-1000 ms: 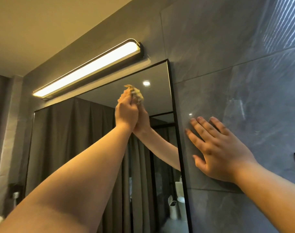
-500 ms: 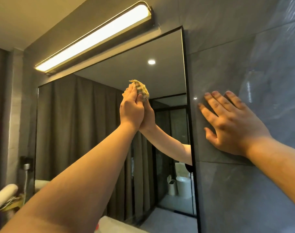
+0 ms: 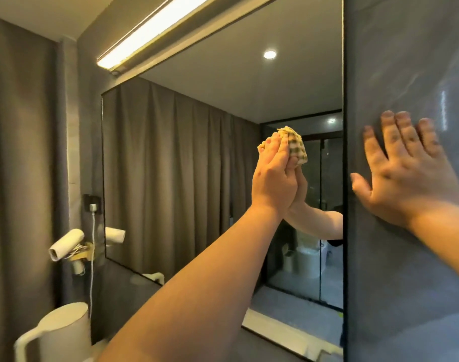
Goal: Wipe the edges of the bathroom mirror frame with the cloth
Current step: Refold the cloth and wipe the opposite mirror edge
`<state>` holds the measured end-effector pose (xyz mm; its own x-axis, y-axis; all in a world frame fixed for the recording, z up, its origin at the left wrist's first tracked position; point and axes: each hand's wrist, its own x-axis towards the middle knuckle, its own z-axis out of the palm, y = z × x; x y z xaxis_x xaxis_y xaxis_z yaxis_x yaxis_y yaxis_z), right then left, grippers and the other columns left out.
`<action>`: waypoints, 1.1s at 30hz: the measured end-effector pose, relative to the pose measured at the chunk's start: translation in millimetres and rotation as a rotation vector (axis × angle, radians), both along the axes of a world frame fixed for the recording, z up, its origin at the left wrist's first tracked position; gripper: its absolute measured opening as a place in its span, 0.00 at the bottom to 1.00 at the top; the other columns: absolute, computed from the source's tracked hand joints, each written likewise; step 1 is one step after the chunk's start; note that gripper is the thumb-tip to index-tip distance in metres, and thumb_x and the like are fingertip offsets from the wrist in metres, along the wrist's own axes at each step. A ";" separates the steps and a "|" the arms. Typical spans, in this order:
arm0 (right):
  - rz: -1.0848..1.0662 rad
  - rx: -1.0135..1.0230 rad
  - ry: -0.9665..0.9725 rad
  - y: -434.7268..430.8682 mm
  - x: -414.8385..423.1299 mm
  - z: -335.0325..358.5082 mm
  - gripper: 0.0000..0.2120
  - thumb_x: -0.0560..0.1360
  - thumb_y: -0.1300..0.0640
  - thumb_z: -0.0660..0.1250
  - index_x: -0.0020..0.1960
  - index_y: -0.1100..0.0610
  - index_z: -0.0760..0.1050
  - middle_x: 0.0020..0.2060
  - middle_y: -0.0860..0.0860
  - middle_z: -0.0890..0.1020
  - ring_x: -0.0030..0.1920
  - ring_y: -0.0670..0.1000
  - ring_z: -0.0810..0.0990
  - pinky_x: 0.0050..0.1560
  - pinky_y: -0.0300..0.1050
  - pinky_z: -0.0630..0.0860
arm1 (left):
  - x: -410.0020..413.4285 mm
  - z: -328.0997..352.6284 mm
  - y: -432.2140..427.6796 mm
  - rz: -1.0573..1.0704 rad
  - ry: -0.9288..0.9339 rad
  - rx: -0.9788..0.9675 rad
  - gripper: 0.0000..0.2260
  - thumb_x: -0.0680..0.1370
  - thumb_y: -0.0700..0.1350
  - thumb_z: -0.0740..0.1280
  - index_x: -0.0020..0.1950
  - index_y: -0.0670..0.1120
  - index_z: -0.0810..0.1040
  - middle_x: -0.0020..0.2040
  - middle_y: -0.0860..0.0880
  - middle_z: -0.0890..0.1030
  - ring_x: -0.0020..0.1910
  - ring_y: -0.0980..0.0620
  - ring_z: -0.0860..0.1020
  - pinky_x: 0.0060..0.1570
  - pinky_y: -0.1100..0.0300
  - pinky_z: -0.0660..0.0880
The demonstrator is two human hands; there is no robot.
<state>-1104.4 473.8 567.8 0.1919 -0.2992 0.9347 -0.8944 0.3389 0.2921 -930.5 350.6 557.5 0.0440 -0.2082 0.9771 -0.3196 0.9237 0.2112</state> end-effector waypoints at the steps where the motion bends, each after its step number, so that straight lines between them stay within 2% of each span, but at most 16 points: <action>1: 0.001 -0.008 -0.003 -1.7 1.1 -6.2 0.40 0.73 0.40 0.54 0.76 0.66 0.60 0.75 0.68 0.58 0.77 0.67 0.54 0.77 0.62 0.45 | -2.3 -9.7 1.5 -0.007 0.002 0.009 0.19 0.84 0.47 0.56 0.71 0.38 0.70 0.72 0.41 0.70 0.75 0.48 0.63 0.76 0.48 0.58; 3: 0.013 -0.023 -0.006 -5.3 3.1 -18.2 0.40 0.73 0.41 0.54 0.76 0.66 0.59 0.75 0.69 0.57 0.77 0.67 0.53 0.77 0.61 0.45 | -3.2 -29.1 1.6 0.003 -0.029 0.026 0.25 0.83 0.54 0.52 0.72 0.38 0.69 0.73 0.42 0.69 0.75 0.48 0.63 0.76 0.48 0.58; 6: 0.025 -0.042 -0.019 -6.4 4.4 -23.3 0.39 0.73 0.42 0.54 0.76 0.66 0.59 0.75 0.69 0.57 0.76 0.67 0.54 0.77 0.61 0.45 | -4.9 -55.9 1.1 0.017 -0.048 0.011 0.27 0.83 0.56 0.50 0.71 0.37 0.70 0.72 0.40 0.70 0.75 0.48 0.63 0.75 0.46 0.59; 11: 0.029 -0.044 -0.031 -7.0 5.7 -23.8 0.40 0.72 0.42 0.55 0.76 0.66 0.58 0.75 0.69 0.56 0.76 0.67 0.53 0.77 0.61 0.44 | -4.0 -99.7 2.3 0.038 0.007 0.011 0.25 0.83 0.53 0.51 0.71 0.37 0.69 0.72 0.40 0.71 0.75 0.51 0.62 0.74 0.45 0.62; 15: 0.034 -0.027 -0.026 -7.1 4.6 -23.8 0.40 0.72 0.42 0.55 0.76 0.65 0.58 0.76 0.69 0.56 0.77 0.67 0.52 0.77 0.62 0.46 | -0.5 -129.3 4.9 0.024 -0.066 0.033 0.25 0.84 0.53 0.50 0.71 0.36 0.70 0.72 0.41 0.70 0.75 0.47 0.64 0.73 0.45 0.63; 18: 0.046 -0.035 -0.022 -7.6 2.8 -24.2 0.40 0.72 0.42 0.55 0.77 0.65 0.58 0.76 0.69 0.55 0.77 0.67 0.52 0.77 0.63 0.46 | 11.8 -128.0 -4.4 0.084 -0.189 0.018 0.21 0.84 0.48 0.52 0.72 0.37 0.68 0.74 0.40 0.68 0.75 0.44 0.64 0.73 0.47 0.63; 20: 0.063 -0.040 -0.013 -7.4 2.8 -23.4 0.40 0.72 0.42 0.55 0.76 0.65 0.58 0.76 0.69 0.55 0.77 0.67 0.52 0.77 0.63 0.46 | 17.8 -120.9 -11.2 0.098 -0.215 0.009 0.22 0.84 0.48 0.51 0.73 0.37 0.67 0.74 0.40 0.67 0.75 0.43 0.64 0.74 0.48 0.61; 22: 0.064 -0.045 -0.009 -7.7 2.6 -23.3 0.39 0.72 0.42 0.55 0.76 0.65 0.57 0.76 0.69 0.55 0.77 0.67 0.52 0.77 0.63 0.46 | 21.1 -115.7 -17.3 0.041 -0.118 0.012 0.22 0.85 0.48 0.51 0.73 0.36 0.66 0.74 0.40 0.67 0.75 0.45 0.62 0.75 0.47 0.60; 23: 0.063 -0.047 -0.005 -7.9 2.2 -23.3 0.39 0.73 0.42 0.55 0.77 0.65 0.57 0.76 0.69 0.55 0.77 0.67 0.52 0.77 0.63 0.46 | 24.0 -114.0 -23.2 0.053 -0.065 0.029 0.19 0.85 0.44 0.53 0.73 0.36 0.65 0.74 0.40 0.67 0.75 0.48 0.61 0.76 0.50 0.58; 25: 0.056 -0.049 0.004 -9.0 1.7 -23.7 0.39 0.73 0.42 0.55 0.77 0.64 0.57 0.76 0.69 0.55 0.77 0.67 0.52 0.77 0.63 0.46 | 40.1 -107.0 -33.1 0.112 0.030 0.122 0.20 0.82 0.37 0.56 0.75 0.40 0.63 0.74 0.42 0.67 0.74 0.56 0.59 0.75 0.66 0.53; 27: 0.056 -0.052 0.004 -10.1 1.5 -23.3 0.39 0.73 0.42 0.54 0.77 0.64 0.57 0.76 0.69 0.55 0.77 0.67 0.52 0.77 0.63 0.46 | 64.8 -100.2 -41.1 0.094 0.153 0.296 0.22 0.82 0.36 0.56 0.77 0.44 0.62 0.74 0.50 0.66 0.71 0.63 0.60 0.65 0.81 0.53; 28: 0.057 -0.056 0.003 -10.4 1.3 -23.3 0.39 0.73 0.42 0.54 0.77 0.64 0.57 0.76 0.69 0.55 0.77 0.67 0.52 0.77 0.63 0.46 | 75.5 -100.0 -49.3 0.078 0.198 0.384 0.22 0.83 0.37 0.56 0.78 0.46 0.61 0.73 0.54 0.66 0.70 0.63 0.61 0.60 0.84 0.54; 30: 0.058 -0.061 0.004 -10.9 0.9 -23.9 0.39 0.73 0.42 0.54 0.77 0.64 0.57 0.76 0.68 0.55 0.77 0.67 0.52 0.77 0.63 0.46 | 97.2 -102.6 -64.6 0.089 0.263 0.498 0.22 0.83 0.39 0.56 0.78 0.46 0.61 0.72 0.55 0.67 0.70 0.59 0.65 0.59 0.82 0.57; 33: 0.066 -0.059 0.015 -11.5 0.5 -24.0 0.39 0.73 0.42 0.54 0.77 0.64 0.56 0.76 0.69 0.55 0.77 0.67 0.52 0.77 0.63 0.45 | 120.5 -115.5 -78.9 0.166 0.332 0.633 0.21 0.84 0.42 0.56 0.77 0.46 0.63 0.76 0.51 0.66 0.73 0.50 0.67 0.68 0.66 0.60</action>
<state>-1103.9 462.2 543.8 0.2231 -0.2301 0.9472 -0.9109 0.2967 0.2867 -810.1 271.6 442.0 0.3968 -0.6931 0.6018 -0.2707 0.5381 0.7982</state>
